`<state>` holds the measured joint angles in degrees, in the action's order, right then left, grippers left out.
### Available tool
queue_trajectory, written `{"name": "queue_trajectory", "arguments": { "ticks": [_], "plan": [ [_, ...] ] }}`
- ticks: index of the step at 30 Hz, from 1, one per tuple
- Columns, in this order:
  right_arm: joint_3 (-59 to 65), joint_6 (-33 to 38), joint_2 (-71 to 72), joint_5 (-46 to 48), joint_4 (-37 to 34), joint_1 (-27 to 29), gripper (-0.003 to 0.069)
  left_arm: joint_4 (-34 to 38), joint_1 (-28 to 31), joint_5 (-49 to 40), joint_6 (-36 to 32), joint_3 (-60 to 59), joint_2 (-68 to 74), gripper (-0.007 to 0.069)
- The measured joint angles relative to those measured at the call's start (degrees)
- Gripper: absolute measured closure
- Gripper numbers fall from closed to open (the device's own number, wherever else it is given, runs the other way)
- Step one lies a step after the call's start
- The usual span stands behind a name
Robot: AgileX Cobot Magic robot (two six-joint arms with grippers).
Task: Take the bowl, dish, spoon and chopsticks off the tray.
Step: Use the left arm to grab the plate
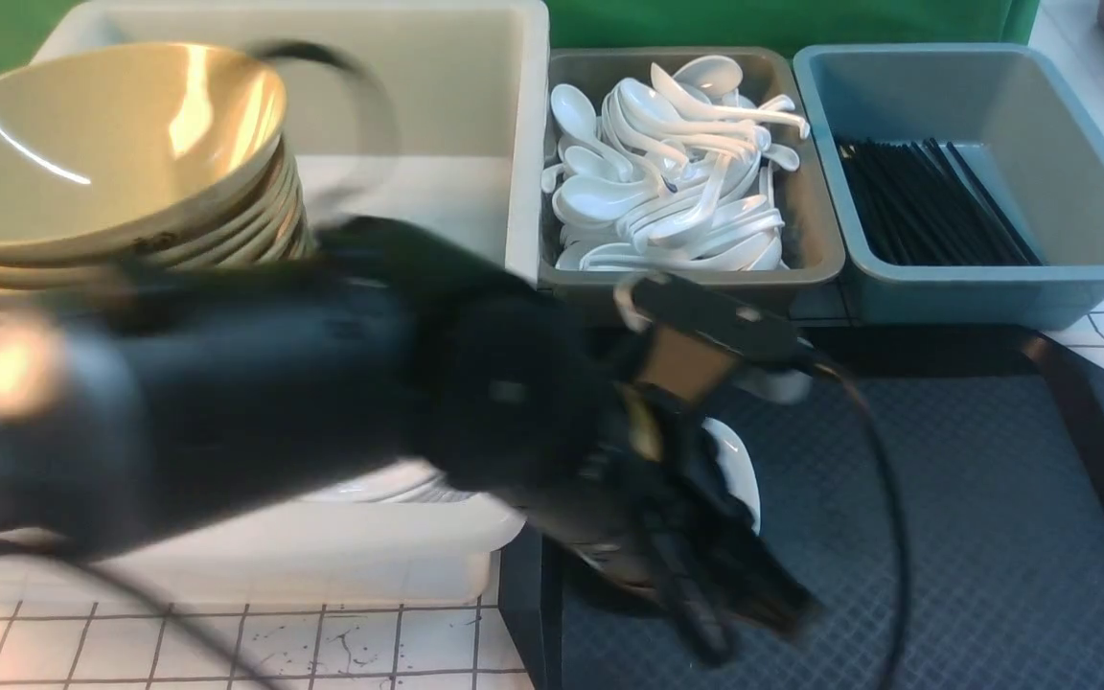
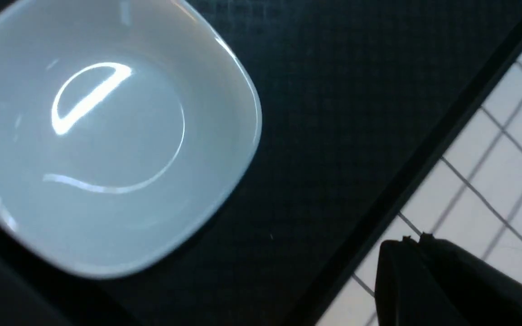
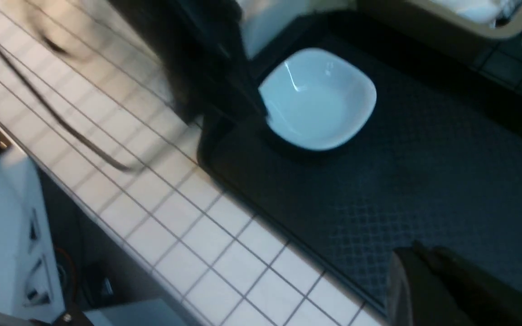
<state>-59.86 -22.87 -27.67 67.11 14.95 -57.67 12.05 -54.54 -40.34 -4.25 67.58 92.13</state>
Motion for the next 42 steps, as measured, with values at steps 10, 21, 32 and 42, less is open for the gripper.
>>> {"name": "queue_trajectory", "arguments": {
  "ticks": [10, 21, 32, 42],
  "plan": [
    [0.2, 0.1, 9.0, 0.0, 0.0, 0.0, 0.0622, -10.1, -0.7, 2.5, 0.8, 7.6, 14.1, 0.0337],
    [4.6, 0.3, 10.4, 0.0, -2.4, 0.0, 0.0622, -22.1, -0.7, 7.1, 3.9, 8.1, 20.9, 0.0104],
    [5.1, 1.0, 10.4, 0.0, -2.9, 0.0, 0.0615, -29.4, -0.7, 8.5, 7.6, 8.6, 22.6, 0.0338],
    [5.1, 1.2, 10.4, 0.0, -2.7, 0.0, 0.0612, -30.0, -5.3, 7.1, 12.4, 8.8, 16.7, 0.0595]
  ]
}}
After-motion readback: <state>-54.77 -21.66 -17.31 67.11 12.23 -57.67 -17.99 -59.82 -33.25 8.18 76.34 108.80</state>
